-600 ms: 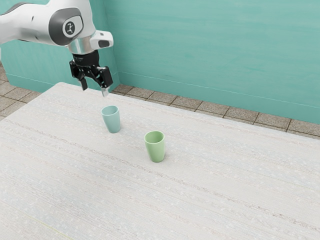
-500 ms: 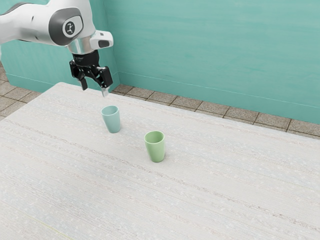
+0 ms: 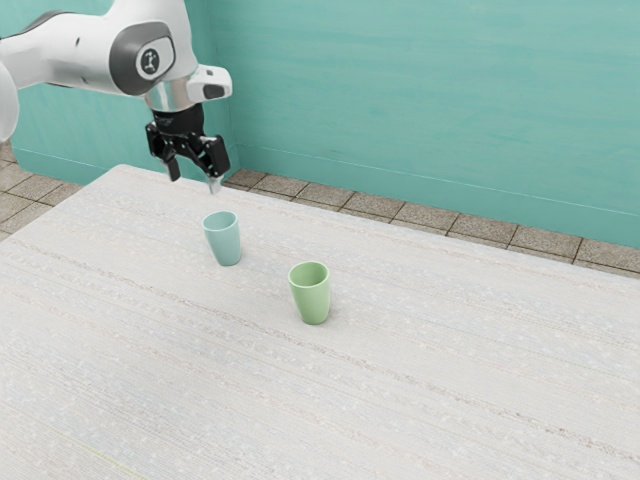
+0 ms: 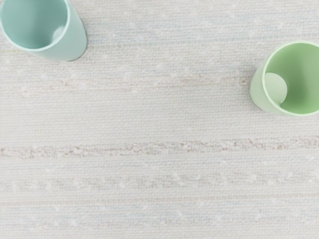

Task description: Place the left cup onto the right cup

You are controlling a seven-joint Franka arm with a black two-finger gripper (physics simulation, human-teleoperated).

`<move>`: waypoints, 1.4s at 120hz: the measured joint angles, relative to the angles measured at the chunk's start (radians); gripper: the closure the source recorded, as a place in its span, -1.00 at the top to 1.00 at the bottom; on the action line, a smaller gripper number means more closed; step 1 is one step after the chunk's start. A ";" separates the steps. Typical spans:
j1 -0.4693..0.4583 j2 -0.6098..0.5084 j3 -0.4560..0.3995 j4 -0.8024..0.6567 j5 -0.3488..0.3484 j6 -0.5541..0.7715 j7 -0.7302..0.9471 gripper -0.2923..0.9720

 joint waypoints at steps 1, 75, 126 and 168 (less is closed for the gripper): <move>0.000 0.003 0.001 0.002 -0.001 0.000 0.001 0.54; 0.036 0.179 0.041 0.102 -0.042 0.006 0.028 0.54; 0.084 0.292 0.026 0.205 -0.068 0.007 0.072 0.54; 0.120 0.380 -0.009 0.285 -0.066 0.006 0.115 0.54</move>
